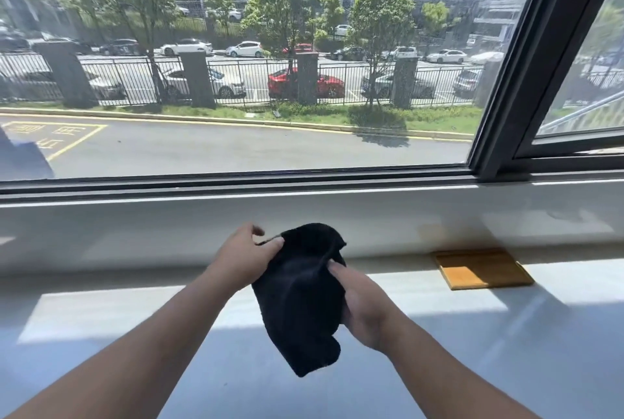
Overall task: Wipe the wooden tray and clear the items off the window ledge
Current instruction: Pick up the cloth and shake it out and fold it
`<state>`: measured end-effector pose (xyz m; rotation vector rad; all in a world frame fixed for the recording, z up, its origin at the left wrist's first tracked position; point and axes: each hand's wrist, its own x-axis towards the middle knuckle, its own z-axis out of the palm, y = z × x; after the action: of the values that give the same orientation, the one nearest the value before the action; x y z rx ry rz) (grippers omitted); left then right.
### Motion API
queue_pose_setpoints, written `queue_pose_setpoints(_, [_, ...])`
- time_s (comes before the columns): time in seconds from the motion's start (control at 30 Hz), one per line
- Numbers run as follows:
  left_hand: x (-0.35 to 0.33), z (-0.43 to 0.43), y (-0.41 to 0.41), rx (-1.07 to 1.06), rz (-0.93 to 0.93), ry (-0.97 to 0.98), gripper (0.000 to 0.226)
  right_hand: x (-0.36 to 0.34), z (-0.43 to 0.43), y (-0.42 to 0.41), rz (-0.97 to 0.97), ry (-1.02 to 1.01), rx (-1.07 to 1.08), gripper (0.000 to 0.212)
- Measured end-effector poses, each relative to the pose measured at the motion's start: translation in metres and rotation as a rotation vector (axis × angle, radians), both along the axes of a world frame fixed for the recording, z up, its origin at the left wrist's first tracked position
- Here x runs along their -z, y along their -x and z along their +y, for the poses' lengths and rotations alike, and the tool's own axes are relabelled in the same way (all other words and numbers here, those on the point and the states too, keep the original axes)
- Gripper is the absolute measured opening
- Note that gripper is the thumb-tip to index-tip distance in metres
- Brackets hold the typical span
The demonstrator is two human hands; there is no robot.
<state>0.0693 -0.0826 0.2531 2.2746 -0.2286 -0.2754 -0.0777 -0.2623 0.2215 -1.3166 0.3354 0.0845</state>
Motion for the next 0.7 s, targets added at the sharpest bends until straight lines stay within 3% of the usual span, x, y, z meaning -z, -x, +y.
queue_pose_setpoints(0.13, [0.039,0.015,0.011,0.062,0.17,-0.152,0.075,-0.013,-0.011,-0.014,0.041,-0.167,0.025,0.063])
queue_pose_setpoints(0.3, [0.066,0.016,0.039,0.226,0.652,0.006,0.11,-0.023,-0.014,-0.022,0.013,-0.293,-0.011,0.067])
queue_pose_setpoints(0.43, [0.063,-0.001,0.05,0.41,0.85,0.443,0.087,-0.028,-0.018,-0.023,-0.071,-0.385,-0.053,0.048])
queue_pose_setpoints(0.53, [0.05,-0.011,0.043,0.365,0.733,0.697,0.055,-0.026,-0.025,-0.016,-0.047,-0.278,-0.038,0.039])
queue_pose_setpoints(0.7, [0.033,-0.021,0.031,0.155,0.495,0.67,0.035,0.007,-0.041,-0.013,0.181,0.07,0.14,0.029])
